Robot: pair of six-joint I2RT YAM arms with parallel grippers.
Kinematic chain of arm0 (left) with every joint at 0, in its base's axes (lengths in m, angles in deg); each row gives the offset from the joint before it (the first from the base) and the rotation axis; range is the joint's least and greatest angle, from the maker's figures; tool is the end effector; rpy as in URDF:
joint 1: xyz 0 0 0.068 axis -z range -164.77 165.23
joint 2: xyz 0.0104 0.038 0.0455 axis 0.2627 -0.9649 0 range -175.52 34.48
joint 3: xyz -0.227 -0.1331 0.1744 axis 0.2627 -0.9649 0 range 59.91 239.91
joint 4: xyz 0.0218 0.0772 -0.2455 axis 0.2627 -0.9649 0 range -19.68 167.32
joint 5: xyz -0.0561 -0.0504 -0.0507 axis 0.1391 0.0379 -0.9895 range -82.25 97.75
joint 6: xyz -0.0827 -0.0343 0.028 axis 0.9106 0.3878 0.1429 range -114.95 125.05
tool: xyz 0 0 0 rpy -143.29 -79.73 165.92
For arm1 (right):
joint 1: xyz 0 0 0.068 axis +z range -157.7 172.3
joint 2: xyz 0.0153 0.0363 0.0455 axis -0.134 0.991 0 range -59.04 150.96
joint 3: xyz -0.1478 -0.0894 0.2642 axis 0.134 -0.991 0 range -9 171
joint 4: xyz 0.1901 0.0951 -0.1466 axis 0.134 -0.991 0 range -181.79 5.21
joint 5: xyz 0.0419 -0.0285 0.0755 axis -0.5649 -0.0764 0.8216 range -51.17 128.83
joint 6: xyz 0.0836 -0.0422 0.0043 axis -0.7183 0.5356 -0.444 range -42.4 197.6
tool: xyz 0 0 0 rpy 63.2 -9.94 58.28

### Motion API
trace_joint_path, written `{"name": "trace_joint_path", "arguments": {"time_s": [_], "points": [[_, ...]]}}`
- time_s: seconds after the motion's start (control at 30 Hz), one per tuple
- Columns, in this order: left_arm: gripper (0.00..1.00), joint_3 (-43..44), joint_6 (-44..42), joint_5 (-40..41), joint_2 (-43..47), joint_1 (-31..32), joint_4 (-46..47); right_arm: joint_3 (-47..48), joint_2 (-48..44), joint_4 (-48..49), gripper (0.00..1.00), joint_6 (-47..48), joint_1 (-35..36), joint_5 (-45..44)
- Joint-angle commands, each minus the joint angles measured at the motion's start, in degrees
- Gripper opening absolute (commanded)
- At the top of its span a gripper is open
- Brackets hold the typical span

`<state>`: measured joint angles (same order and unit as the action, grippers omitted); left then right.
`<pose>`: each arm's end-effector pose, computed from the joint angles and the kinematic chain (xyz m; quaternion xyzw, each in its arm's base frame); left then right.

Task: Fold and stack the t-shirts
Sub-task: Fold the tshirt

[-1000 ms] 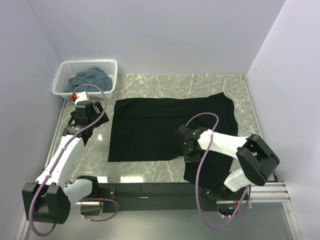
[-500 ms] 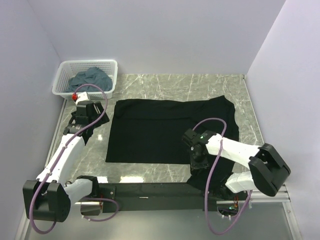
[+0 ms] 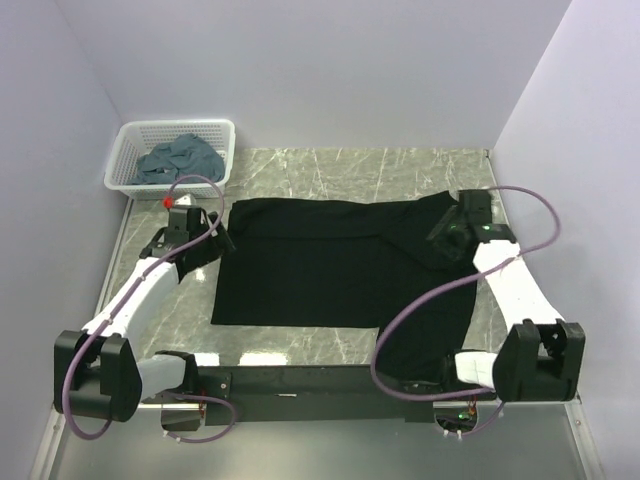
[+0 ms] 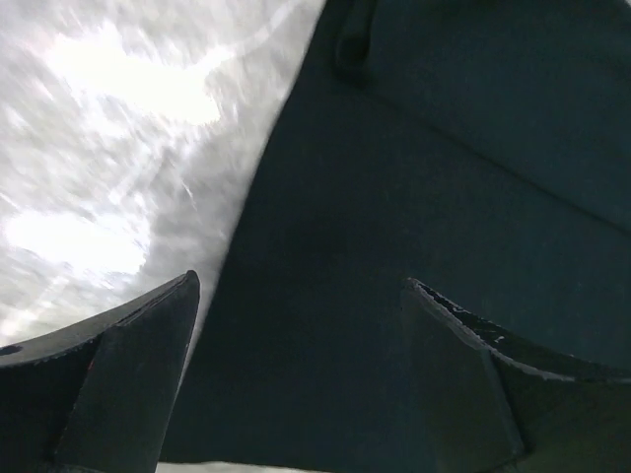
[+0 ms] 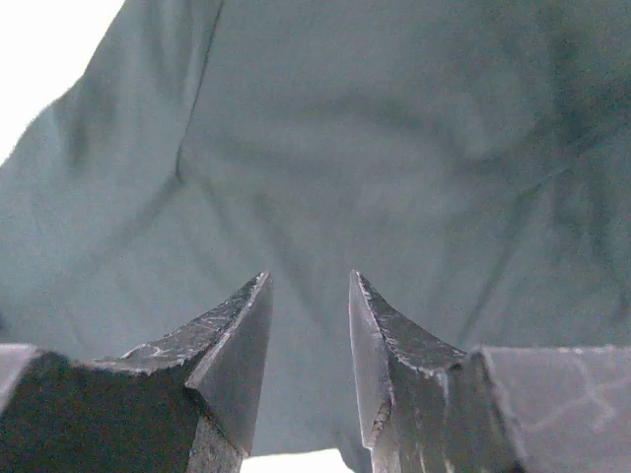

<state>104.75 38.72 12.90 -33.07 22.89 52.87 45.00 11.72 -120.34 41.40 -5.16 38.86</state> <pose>0.2547 -0.0265 0.2442 -0.2252 0.9024 -0.0897 0.3561 0.2639 0.0118 0.2667 0.2739 0.9059 0.1074 0.3046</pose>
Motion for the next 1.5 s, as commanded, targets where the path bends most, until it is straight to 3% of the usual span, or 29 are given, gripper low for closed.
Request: {"name": "trace_joint_path", "arguments": {"time_s": [0.0,0.07,0.2,0.6,0.8,0.93,1.23,1.3,1.37,1.47], "points": [[0.88,-2.5,6.0,-4.5,-0.9,0.3,1.5,-2.0,1.8,9.1,0.45,-4.9,-7.6,4.6],[0.86,-4.6,7.5,-4.6,-1.1,0.4,2.0,-5.4,2.7,12.9,0.45,-7.1,-11.7,8.0],[0.81,-7.3,9.7,-4.5,-0.5,0.4,2.5,-8.2,4.2,15.2,0.43,-6.1,-12.0,9.5],[0.47,-16.4,16.8,-5.9,-1.3,0.6,5.9,-15.6,5.4,20.3,0.43,-7.0,-12.7,8.6],[0.35,-20.6,21.4,-3.5,-0.4,0.6,1.3,-16.5,4.7,20.2,0.42,-9.4,-13.4,5.1],[0.29,-21.2,26.7,1.4,6.2,0.6,-3.6,-16.1,4.8,19.1,0.42,-9.3,-13.5,3.8],[0.38,-19.0,29.7,3.4,10.9,0.6,-9.4,-16.6,4.0,16.1,0.43,-6.3,-13.4,1.4],[0.44,-15.5,27.5,5.6,11.3,0.6,-10.4,-16.7,2.7,16.0,0.43,-4.2,-13.4,0.8],[0.57,-12.6,25.3,5.8,11.1,0.5,-9.5,-16.6,1.8,16.4,0.43,-3.1,-13.4,1.5],[0.70,-8.9,21.3,4.2,9.6,0.6,-2.6,-16.5,1.7,18.2,0.43,-2.5,-12.9,5.3]]}}
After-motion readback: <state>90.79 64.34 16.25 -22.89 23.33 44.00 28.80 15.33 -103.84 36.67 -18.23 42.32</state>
